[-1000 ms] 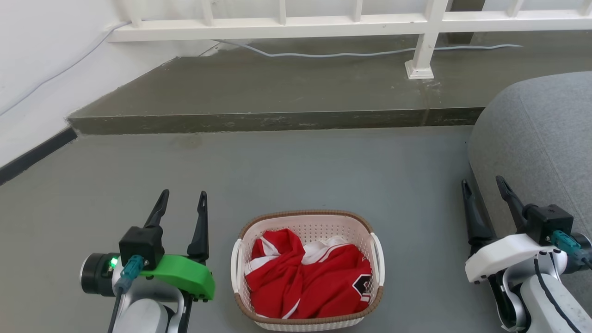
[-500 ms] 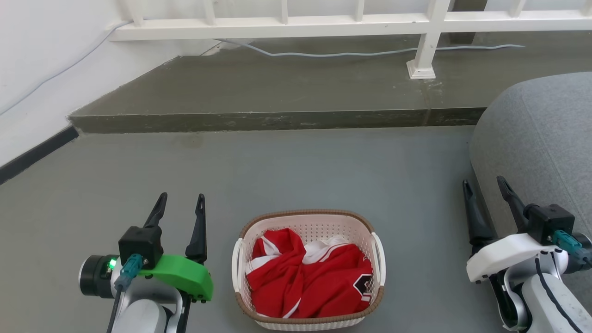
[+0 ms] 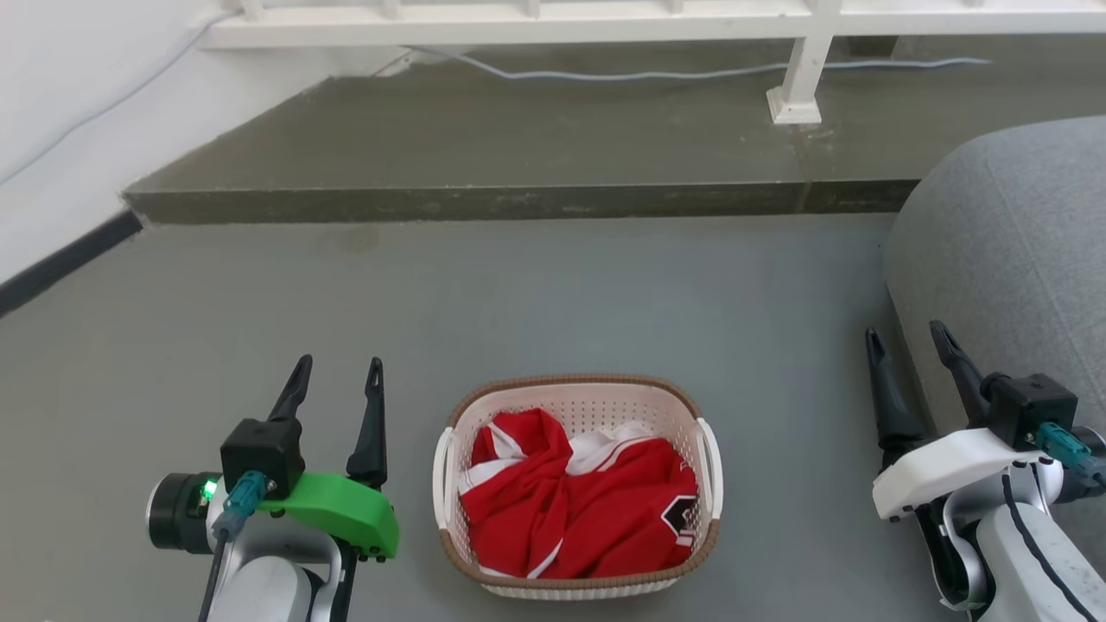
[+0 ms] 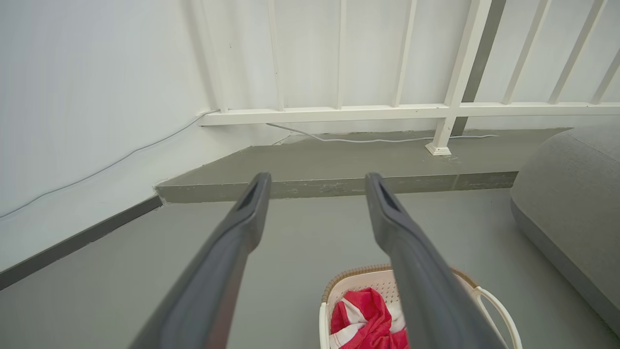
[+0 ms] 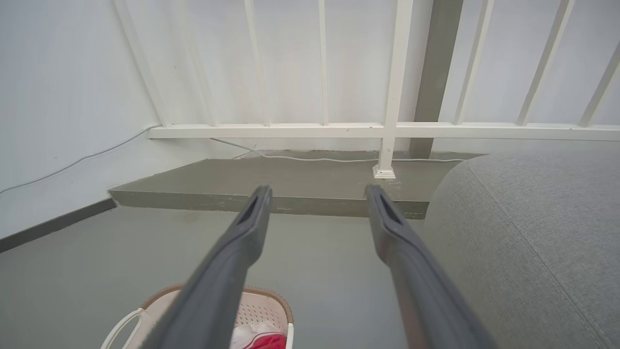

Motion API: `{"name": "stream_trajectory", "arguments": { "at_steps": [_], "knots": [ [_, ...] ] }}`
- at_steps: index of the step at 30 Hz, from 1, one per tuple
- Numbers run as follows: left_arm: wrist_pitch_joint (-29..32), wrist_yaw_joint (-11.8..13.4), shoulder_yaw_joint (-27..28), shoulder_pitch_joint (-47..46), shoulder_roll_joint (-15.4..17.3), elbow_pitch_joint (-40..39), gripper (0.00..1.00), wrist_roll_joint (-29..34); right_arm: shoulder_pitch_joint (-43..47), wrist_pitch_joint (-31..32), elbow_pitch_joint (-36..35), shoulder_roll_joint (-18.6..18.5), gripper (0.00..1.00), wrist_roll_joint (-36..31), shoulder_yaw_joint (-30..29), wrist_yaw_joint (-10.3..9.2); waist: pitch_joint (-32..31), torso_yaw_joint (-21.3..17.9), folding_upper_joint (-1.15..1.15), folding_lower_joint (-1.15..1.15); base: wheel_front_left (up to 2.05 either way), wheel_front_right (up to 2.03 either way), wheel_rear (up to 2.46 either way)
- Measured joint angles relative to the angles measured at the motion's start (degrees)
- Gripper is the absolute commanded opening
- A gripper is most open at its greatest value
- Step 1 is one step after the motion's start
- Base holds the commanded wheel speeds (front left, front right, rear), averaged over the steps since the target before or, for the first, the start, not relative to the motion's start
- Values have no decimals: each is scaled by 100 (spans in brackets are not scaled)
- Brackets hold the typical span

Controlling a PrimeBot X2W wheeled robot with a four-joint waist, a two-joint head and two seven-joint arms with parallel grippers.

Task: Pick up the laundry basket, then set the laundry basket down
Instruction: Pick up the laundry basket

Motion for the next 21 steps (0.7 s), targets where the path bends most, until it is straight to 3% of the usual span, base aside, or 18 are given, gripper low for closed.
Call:
{"name": "stream_trajectory", "arguments": {
  "at_steps": [21],
  "knots": [
    [138, 35, -15, -442, -71, -99, 100, 58, -420, 0, 25, 15, 100, 52, -8, 85, 1194, 1, 0, 0, 0, 0, 0]
  ]
}}
